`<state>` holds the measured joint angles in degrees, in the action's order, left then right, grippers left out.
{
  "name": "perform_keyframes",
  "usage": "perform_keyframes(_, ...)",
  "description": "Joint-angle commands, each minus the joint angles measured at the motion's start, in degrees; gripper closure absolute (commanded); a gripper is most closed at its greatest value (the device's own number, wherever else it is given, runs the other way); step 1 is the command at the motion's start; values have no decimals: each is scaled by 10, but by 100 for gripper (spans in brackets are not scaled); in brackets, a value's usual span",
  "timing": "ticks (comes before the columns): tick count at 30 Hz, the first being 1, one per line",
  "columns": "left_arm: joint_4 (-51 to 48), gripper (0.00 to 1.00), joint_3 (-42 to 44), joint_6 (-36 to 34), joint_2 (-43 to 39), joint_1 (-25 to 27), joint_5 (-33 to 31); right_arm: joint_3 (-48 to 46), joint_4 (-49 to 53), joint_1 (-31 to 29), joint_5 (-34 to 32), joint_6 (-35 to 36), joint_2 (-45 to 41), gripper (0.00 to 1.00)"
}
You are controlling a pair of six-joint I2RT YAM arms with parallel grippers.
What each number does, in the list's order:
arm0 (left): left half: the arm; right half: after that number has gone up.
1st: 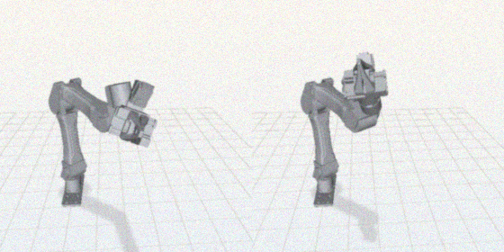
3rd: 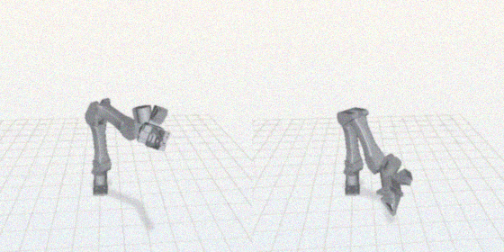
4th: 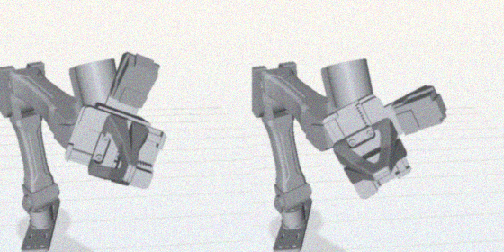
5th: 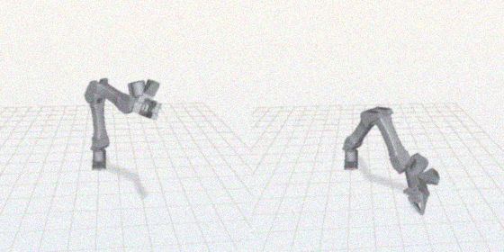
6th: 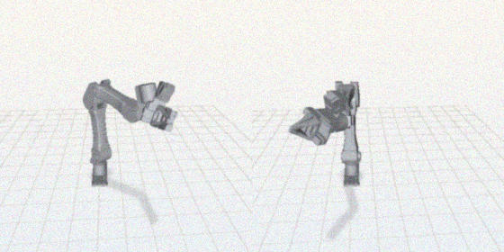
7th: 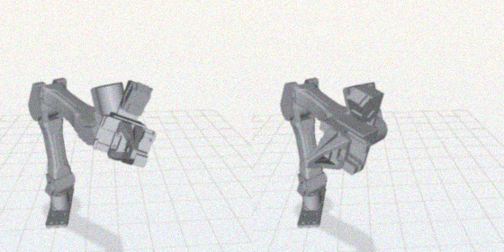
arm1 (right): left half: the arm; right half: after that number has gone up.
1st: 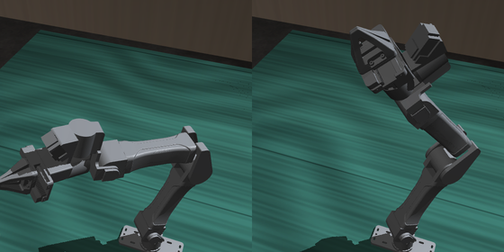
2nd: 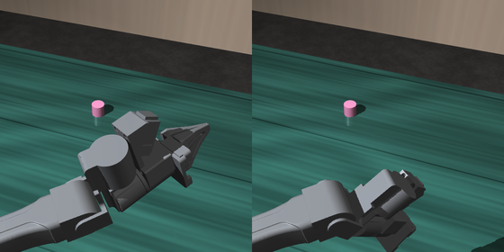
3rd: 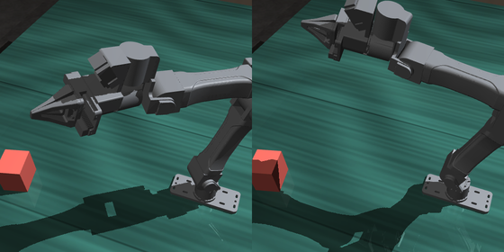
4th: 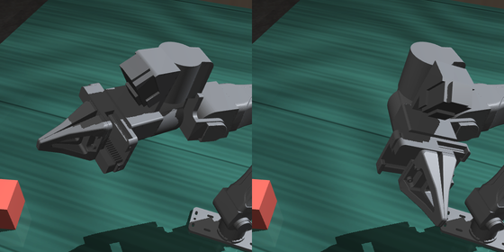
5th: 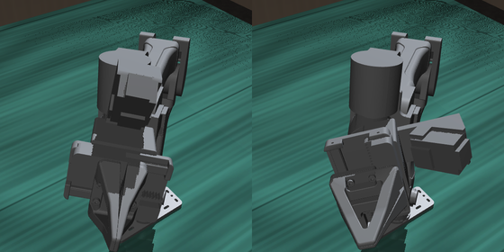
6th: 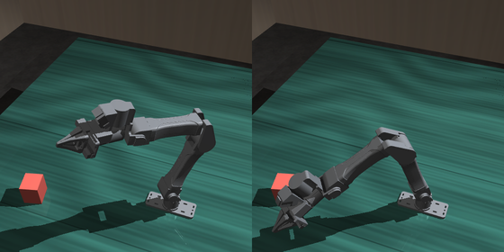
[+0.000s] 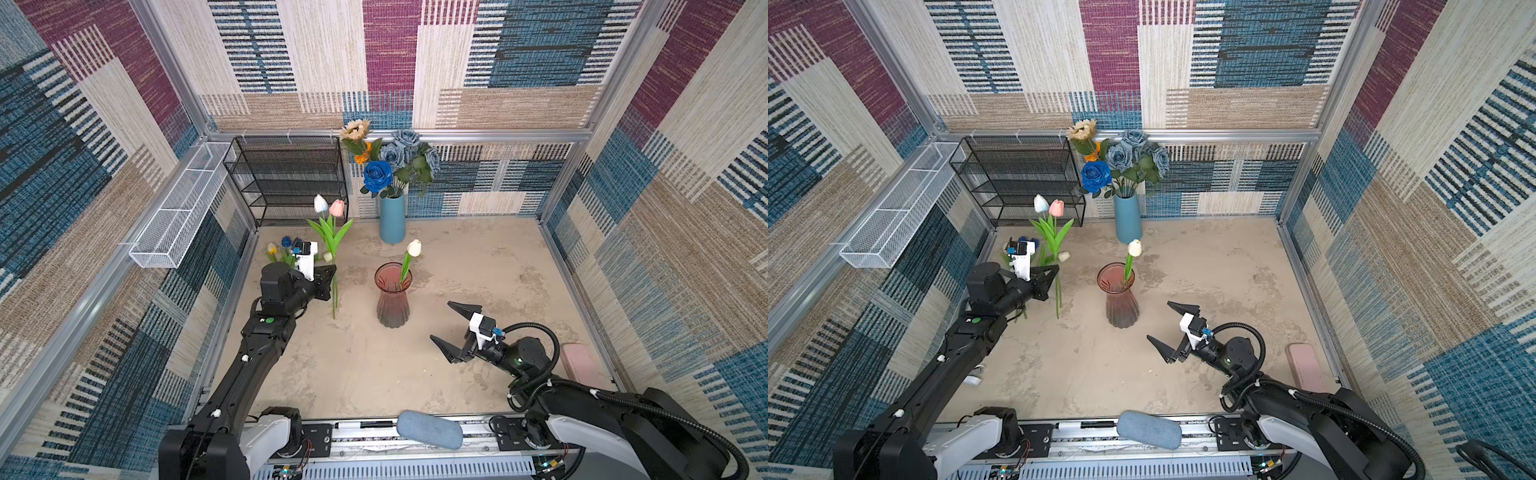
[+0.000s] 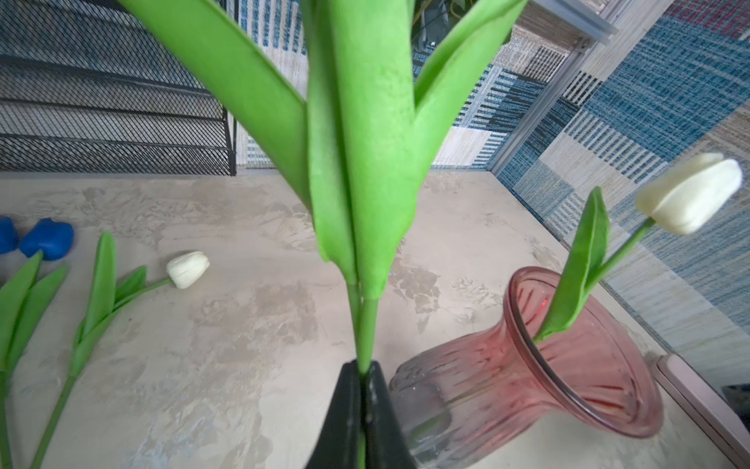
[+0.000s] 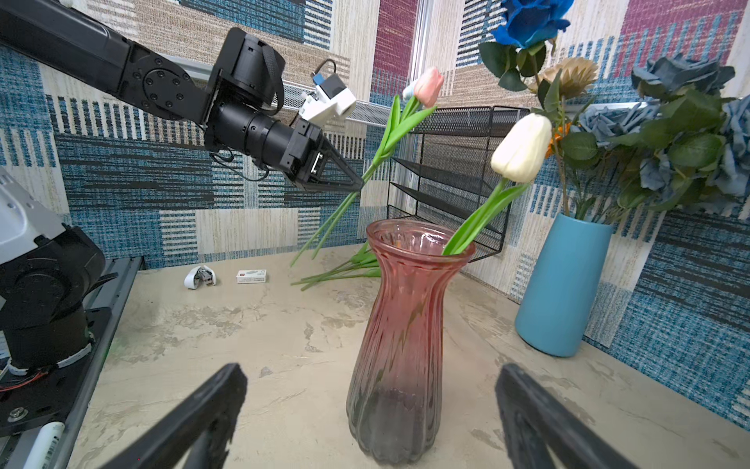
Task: Arrange the flowers into the vase
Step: 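Grasp a pink tulip stem in the bunch with the left gripper, then lift the pink tulip upright with the left gripper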
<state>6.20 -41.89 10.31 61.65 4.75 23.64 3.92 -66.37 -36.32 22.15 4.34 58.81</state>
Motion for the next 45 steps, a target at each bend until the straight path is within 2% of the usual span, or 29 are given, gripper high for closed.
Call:
perform_keyframes(1,-14,99,-8,-2,21,1,-75,5,-13,0,6,-5,-4,0)
perform_keyframes(3,-77,99,-30,-3,54,-2,-124,2,-17,-1,6,-6,-7,0)
perform_keyframes(4,-102,96,-40,-2,69,-2,-145,3,-18,-1,5,-6,-6,0)
perform_keyframes(5,-121,90,-50,-1,88,-3,-163,4,-16,-1,4,-6,-5,0)
perform_keyframes(10,-181,87,-101,-8,187,-4,-176,4,-14,-1,7,-6,-9,0)
perform_keyframes(13,-191,76,-120,-4,226,-4,-183,2,-16,0,-1,-2,-7,0)
perform_keyframes(14,-191,81,-123,-5,236,-4,-182,4,-13,-1,-3,0,-5,0)
perform_keyframes(15,-193,94,-129,-8,245,-4,-178,5,-7,-1,-4,1,-6,0)
perform_keyframes(16,-195,98,-135,-10,252,-4,-178,6,-4,0,-3,2,-8,0)
perform_keyframes(18,-195,98,-141,-7,262,-4,-179,3,-6,0,-2,1,-13,0)
perform_keyframes(19,-202,96,-147,-3,267,-4,-182,1,-11,0,-4,1,-13,0)
perform_keyframes(22,-232,75,-173,-20,289,-4,-155,5,-4,-1,-8,4,-6,0)
perform_keyframes(26,-291,69,-222,-76,331,24,-131,3,-7,0,-3,2,-11,0)
perform_keyframes(30,-367,55,-275,-119,382,76,-213,7,-6,-1,-8,4,0,0)
perform_keyframes(36,-385,54,-306,-119,434,79,-267,6,-9,-1,-7,5,0,0)
perform_keyframes(41,-392,55,-328,-123,474,79,-267,5,-2,-1,-8,7,-10,0)
perform_keyframes(45,-393,66,-336,-126,489,79,-259,3,-3,-1,-15,8,-11,0)
